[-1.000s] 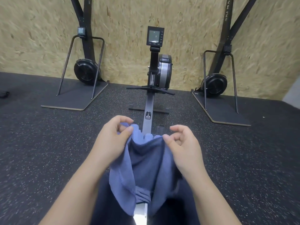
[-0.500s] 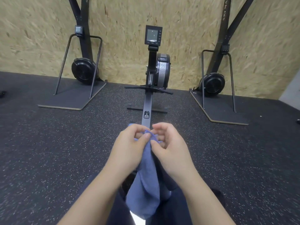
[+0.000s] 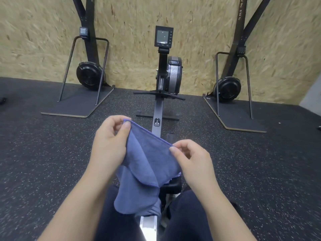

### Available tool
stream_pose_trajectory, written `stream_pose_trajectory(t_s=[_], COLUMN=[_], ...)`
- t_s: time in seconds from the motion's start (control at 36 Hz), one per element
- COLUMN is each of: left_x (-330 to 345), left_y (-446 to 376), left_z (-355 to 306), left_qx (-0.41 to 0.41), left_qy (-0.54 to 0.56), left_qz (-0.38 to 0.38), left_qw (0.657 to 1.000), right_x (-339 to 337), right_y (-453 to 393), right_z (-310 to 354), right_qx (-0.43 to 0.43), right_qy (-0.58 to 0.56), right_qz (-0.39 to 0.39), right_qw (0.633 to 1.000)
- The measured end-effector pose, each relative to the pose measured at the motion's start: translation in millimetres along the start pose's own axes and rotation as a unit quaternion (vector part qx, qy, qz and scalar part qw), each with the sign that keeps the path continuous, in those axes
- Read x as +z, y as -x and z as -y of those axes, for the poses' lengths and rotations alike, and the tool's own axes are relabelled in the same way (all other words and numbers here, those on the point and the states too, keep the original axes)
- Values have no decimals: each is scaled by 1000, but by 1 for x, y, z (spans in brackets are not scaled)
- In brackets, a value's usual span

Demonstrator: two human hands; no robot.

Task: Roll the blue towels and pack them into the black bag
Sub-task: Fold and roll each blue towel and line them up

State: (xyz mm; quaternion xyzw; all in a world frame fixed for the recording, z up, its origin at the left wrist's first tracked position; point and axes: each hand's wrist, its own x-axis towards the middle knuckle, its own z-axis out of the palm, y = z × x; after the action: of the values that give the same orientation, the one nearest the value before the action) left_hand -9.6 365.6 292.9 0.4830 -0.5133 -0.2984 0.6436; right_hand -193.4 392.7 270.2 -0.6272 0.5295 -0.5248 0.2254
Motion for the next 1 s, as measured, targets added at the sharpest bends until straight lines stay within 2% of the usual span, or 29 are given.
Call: stream_pose_trajectory(t_s=[0.11, 0.28, 0.42, 0.5, 0.58, 0.64, 0.78, 0.92, 1.0], left_x=[5, 22, 31, 30, 29, 29, 29, 29, 29], left_y=[4, 20, 31, 29, 31, 32, 36, 35, 34], left_z=[5, 8, 10, 8, 0, -1, 6, 7, 8], left_qx=[-34, -73, -109, -152, -188, -179, -106, -18, 26], left_qy=[31, 4, 24, 87, 147, 148, 112, 36, -30], left_qz=[2, 58, 83, 91, 135, 176, 217, 208, 176], left_qw=[999, 996, 990, 980, 962, 956, 964, 977, 984], right_x=[8, 22, 28, 25, 23, 23, 22, 20, 17], right_y=[2, -11, -14, -11, -10, -9, -8, -6, -5], right_z=[12, 25, 25, 22, 21, 21, 23, 28, 30], right_qx=[13, 29, 58, 88, 118, 114, 78, 63, 62], right_qy=[-49, -79, -109, -125, -175, -183, -181, -191, -197], right_qz=[8, 25, 7, 14, 23, 14, -4, -26, -32], right_qw=[999, 996, 992, 988, 977, 976, 980, 979, 978])
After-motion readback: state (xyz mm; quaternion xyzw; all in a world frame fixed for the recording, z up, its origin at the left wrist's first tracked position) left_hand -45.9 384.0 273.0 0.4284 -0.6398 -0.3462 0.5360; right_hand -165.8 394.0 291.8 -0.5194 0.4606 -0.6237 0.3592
